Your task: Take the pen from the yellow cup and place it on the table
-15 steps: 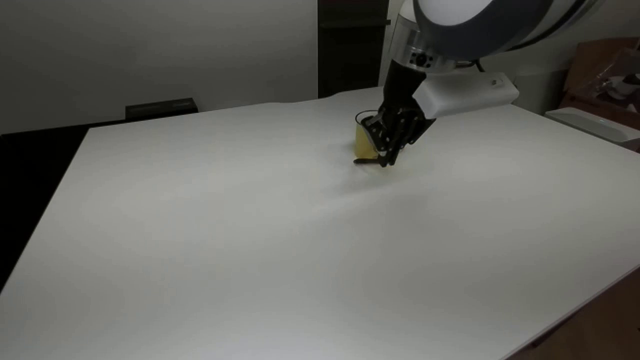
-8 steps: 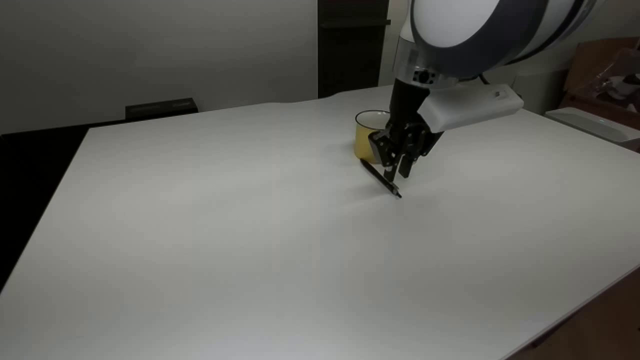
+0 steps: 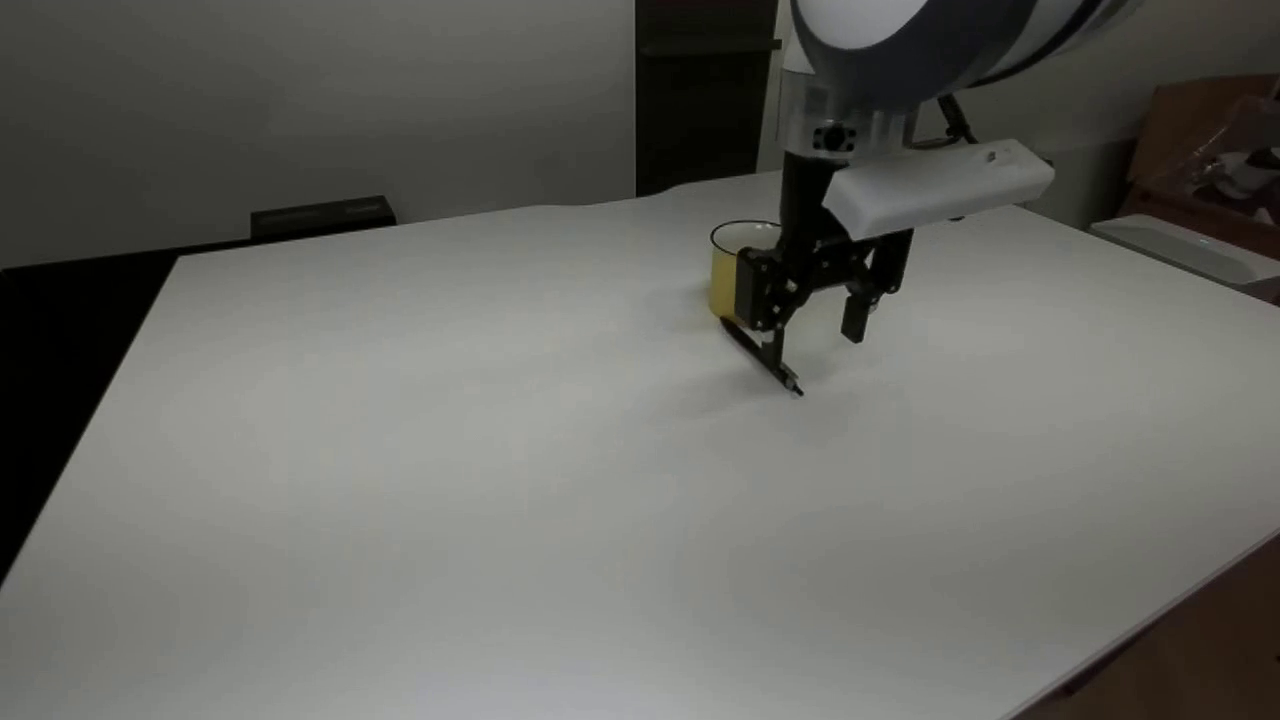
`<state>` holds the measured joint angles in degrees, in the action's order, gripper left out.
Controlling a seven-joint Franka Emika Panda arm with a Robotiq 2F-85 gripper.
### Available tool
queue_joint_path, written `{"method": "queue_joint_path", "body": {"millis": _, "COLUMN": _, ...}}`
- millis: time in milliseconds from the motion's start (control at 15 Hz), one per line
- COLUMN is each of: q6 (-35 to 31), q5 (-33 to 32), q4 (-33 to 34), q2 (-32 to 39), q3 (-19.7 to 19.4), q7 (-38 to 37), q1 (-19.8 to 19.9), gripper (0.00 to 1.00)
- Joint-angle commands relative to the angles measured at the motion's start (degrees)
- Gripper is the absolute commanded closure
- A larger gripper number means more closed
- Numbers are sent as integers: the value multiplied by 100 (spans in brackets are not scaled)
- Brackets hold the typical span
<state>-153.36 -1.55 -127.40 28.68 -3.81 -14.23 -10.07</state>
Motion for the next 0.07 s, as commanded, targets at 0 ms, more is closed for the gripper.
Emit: {"method": "queue_joint_path", "body": {"millis": 0, "q6": 861, "q5": -77, "q4": 49, "q2": -396, "q3": -68, "q7": -500, "q1": -181, "gripper": 0}}
